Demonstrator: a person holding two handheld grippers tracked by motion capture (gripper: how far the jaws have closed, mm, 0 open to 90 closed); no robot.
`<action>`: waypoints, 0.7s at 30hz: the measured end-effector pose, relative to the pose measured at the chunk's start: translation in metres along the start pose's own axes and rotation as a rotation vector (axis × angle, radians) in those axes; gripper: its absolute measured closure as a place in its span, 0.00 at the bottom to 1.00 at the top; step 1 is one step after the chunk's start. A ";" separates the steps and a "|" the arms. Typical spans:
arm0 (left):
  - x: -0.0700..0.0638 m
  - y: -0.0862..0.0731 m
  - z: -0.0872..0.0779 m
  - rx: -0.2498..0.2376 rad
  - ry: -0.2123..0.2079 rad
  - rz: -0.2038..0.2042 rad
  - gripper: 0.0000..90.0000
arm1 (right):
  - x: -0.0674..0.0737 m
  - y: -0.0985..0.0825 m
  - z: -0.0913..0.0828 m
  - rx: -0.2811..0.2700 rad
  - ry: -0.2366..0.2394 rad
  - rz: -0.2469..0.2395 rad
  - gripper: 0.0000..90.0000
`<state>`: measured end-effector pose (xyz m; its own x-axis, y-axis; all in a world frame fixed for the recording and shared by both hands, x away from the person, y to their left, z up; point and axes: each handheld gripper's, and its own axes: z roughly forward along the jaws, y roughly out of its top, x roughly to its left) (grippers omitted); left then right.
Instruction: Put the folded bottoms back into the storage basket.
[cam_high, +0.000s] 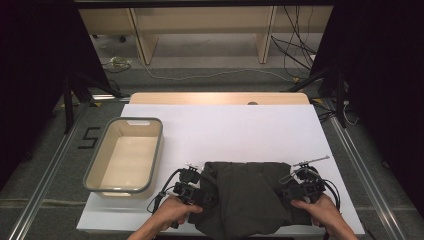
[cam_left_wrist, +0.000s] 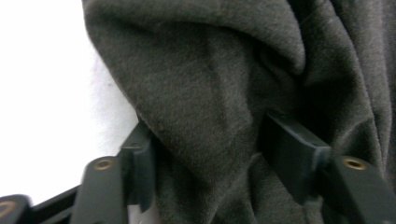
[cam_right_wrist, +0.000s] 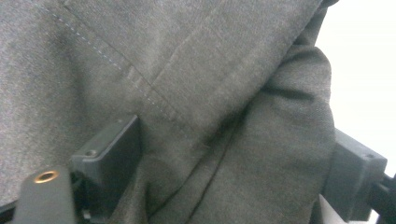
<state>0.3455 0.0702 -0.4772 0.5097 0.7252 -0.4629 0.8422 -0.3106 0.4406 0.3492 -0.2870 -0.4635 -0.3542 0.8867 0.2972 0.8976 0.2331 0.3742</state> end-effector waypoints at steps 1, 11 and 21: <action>-0.001 0.000 0.000 0.001 0.002 0.009 0.49 | 0.001 0.000 0.000 -0.007 0.006 -0.005 0.27; -0.004 -0.001 0.000 -0.009 -0.048 0.015 0.80 | 0.002 0.000 0.003 -0.003 0.072 -0.010 0.80; -0.002 -0.001 -0.002 0.010 -0.046 0.018 0.68 | 0.010 0.004 0.000 -0.017 -0.046 -0.083 0.60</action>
<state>0.3431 0.0702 -0.4758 0.5321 0.6906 -0.4899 0.8344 -0.3294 0.4419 0.3490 -0.2769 -0.4595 -0.4144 0.8820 0.2242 0.8610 0.3001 0.4108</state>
